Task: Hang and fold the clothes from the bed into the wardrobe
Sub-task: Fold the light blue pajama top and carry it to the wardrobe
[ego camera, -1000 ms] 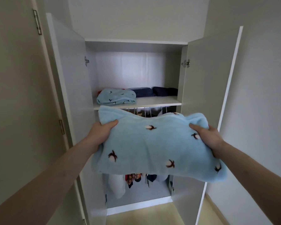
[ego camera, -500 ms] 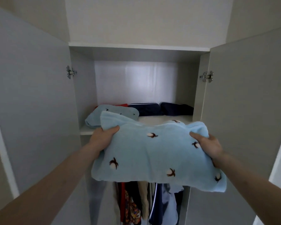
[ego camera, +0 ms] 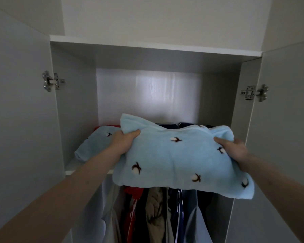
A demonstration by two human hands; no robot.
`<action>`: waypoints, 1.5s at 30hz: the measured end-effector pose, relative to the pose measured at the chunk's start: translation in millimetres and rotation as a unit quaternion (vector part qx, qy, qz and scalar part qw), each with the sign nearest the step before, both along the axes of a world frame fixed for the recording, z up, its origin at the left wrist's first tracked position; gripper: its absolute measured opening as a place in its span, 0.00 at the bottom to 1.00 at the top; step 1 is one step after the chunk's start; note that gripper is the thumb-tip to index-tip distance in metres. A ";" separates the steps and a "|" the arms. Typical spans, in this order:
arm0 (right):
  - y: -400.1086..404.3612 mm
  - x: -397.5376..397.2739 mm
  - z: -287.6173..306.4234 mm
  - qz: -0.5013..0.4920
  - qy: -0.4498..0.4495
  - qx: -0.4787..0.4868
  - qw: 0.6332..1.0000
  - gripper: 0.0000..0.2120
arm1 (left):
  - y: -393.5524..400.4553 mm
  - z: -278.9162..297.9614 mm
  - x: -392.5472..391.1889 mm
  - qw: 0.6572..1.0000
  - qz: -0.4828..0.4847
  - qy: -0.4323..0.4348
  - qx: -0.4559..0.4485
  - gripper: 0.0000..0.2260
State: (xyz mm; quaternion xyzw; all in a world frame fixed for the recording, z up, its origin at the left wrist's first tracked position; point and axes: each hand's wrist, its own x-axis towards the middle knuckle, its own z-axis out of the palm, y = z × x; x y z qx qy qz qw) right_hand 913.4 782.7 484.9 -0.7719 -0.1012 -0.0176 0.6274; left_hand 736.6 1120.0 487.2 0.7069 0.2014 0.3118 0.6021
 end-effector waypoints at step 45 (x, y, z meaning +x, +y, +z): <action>103.5 225.3 -78.0 -0.015 -0.318 -0.245 0.916 0.19 | -15.6 -88.8 249.6 0.806 -0.045 0.180 0.563 0.39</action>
